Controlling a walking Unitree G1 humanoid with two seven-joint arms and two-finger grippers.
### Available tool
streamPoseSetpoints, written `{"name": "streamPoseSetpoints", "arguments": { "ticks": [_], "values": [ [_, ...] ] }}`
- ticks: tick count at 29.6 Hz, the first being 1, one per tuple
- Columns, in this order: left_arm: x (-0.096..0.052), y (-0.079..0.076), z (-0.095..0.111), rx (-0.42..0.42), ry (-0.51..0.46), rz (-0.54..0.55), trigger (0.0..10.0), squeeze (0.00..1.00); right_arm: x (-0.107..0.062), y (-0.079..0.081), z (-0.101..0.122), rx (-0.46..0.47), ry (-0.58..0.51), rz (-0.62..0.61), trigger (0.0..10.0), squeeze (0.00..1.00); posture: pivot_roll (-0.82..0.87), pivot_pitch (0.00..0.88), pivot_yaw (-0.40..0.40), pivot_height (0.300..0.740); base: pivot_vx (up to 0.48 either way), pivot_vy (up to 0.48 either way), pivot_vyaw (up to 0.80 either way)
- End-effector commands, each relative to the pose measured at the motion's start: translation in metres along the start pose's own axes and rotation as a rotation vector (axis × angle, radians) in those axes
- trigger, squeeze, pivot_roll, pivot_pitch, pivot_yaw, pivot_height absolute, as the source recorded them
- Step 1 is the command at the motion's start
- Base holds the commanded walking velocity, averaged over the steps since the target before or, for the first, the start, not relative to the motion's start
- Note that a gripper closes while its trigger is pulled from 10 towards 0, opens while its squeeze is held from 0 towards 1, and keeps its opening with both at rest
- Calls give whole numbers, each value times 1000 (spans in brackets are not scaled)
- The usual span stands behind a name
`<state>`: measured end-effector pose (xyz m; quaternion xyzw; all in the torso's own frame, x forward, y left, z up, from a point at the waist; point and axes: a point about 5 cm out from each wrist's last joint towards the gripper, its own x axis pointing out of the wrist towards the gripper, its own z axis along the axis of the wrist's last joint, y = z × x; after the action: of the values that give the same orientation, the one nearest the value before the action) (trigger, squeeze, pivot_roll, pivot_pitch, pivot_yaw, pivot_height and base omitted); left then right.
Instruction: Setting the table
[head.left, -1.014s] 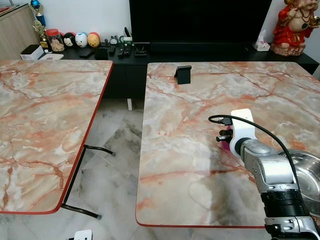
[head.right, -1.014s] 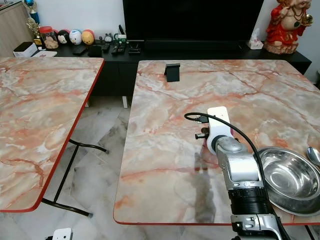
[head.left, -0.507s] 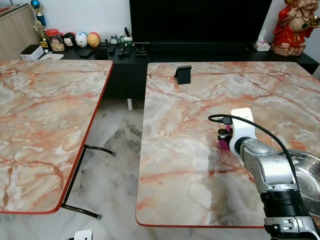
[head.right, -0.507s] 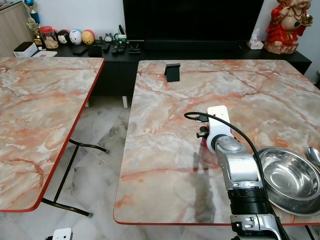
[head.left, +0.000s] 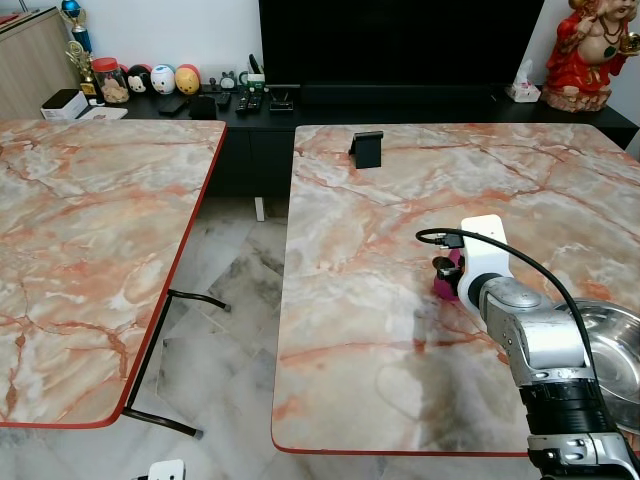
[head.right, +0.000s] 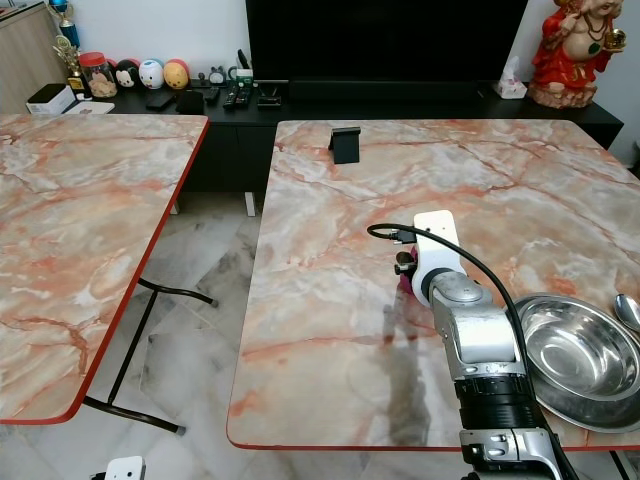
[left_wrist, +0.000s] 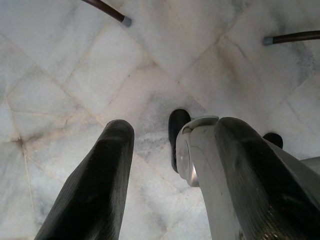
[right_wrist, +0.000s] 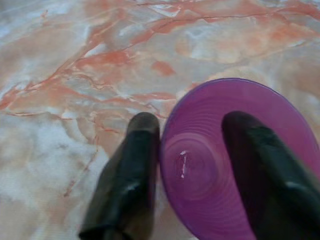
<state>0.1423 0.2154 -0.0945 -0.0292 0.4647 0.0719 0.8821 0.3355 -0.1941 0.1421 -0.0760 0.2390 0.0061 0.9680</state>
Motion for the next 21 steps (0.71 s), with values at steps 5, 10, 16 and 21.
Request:
{"name": "streamPoseSetpoints", "arguments": {
  "ticks": [5,10,16,21],
  "values": [
    [0,2,-2,11,16,-2,10000,0,2,4,-1,-2,3,16,10000,1000,-128,0,-11,719,0,0,0],
    [0,2,-2,11,18,-3,10000,0,2,5,0,-13,-16,17,10000,0,-128,0,-11,719,0,0,0],
    [0,2,-2,12,18,-2,10000,0,2,10,6,-3,-60,30,10000,0,-126,0,-11,719,0,0,0],
    [0,2,-2,11,18,-1,10000,0,2,11,10,13,-91,38,10000,0,-127,0,-10,719,0,0,0]
  ]
}}
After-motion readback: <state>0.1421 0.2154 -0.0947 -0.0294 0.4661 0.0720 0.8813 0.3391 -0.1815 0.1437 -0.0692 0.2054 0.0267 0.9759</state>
